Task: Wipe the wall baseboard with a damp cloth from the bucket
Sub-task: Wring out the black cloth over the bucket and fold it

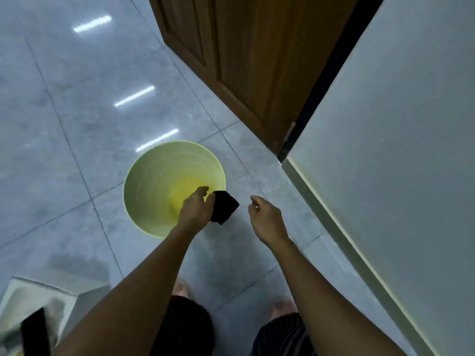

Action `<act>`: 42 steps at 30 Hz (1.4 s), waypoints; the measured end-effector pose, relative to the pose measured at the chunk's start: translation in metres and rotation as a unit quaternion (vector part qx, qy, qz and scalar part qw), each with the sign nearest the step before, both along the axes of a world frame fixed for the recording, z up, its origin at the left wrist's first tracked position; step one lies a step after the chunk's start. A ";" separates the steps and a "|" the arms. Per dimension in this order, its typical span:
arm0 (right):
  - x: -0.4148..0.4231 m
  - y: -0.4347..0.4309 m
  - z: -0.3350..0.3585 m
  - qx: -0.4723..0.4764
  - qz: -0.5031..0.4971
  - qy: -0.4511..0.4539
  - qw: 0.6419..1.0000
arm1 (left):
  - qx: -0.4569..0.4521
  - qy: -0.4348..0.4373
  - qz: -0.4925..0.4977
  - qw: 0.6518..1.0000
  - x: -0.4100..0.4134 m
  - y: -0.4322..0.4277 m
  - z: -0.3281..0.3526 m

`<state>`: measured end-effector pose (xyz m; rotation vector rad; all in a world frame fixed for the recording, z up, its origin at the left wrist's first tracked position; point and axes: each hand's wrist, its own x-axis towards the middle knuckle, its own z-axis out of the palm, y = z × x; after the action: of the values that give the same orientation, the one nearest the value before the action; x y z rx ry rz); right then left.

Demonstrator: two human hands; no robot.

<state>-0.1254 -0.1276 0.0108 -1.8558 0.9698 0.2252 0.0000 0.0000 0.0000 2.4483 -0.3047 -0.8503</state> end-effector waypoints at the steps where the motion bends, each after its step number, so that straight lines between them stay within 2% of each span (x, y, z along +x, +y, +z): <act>1: 0.003 0.002 -0.020 0.018 -0.023 -0.006 1.000 | -0.024 0.024 0.026 0.999 0.002 -0.002 -0.020; 3: 0.011 0.003 -0.059 0.055 -0.053 -0.011 0.997 | -0.089 0.118 0.034 0.988 0.010 -0.008 -0.049; 5: 0.018 0.007 -0.100 0.131 -0.092 -0.025 0.987 | -0.115 0.243 0.040 0.962 0.020 -0.009 -0.065; 9: 0.035 0.014 -0.158 0.341 -0.160 -0.109 0.920 | -0.114 0.408 0.056 0.904 0.052 0.000 -0.093; 11: 0.041 0.014 -0.167 0.411 -0.179 -0.153 0.881 | -0.154 0.433 0.037 0.887 0.061 0.004 -0.093; 13: 0.040 0.018 -0.162 0.447 -0.195 -0.180 0.854 | -0.195 0.411 0.010 0.890 0.054 0.009 -0.089; 14: 0.039 0.020 -0.154 0.440 -0.199 -0.185 0.856 | -0.213 0.392 -0.005 0.895 0.050 0.011 -0.084; 18: 0.019 0.026 -0.108 0.334 -0.218 -0.212 0.892 | -0.270 0.287 0.020 0.919 0.026 0.019 -0.051; 23: -0.014 0.022 -0.033 0.266 -0.204 -0.273 0.902 | -0.307 0.094 0.018 0.947 -0.007 0.023 0.011; 26: -0.032 0.027 0.011 0.243 -0.175 -0.300 0.906 | -0.341 -0.027 0.007 0.939 -0.024 0.022 0.051; 28: -0.046 0.034 0.036 0.275 -0.155 -0.339 0.886 | -0.383 -0.070 -0.009 0.921 -0.038 0.024 0.081; 30: -0.059 0.043 0.059 0.369 -0.138 -0.381 0.836 | -0.421 -0.064 -0.028 0.904 -0.050 0.024 0.109; 32: -0.074 0.045 0.077 0.464 -0.120 -0.420 0.770 | -0.466 -0.025 -0.048 0.883 -0.060 0.025 0.137; 34: -0.089 0.047 0.092 0.519 -0.072 -0.425 0.738 | -0.483 -0.013 -0.093 0.871 -0.070 0.027 0.164; 38: -0.108 0.057 0.119 0.556 0.081 -0.376 0.737 | -0.390 -0.104 -0.219 0.889 -0.096 0.024 0.204; 42: -0.121 0.062 0.142 0.546 0.087 -0.372 0.746 | -0.345 -0.200 -0.239 0.885 -0.105 0.015 0.216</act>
<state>-0.2461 -0.0653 0.1525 -0.7586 -0.0052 0.0943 -0.1050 0.0151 0.2159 1.8493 -1.1814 -0.2996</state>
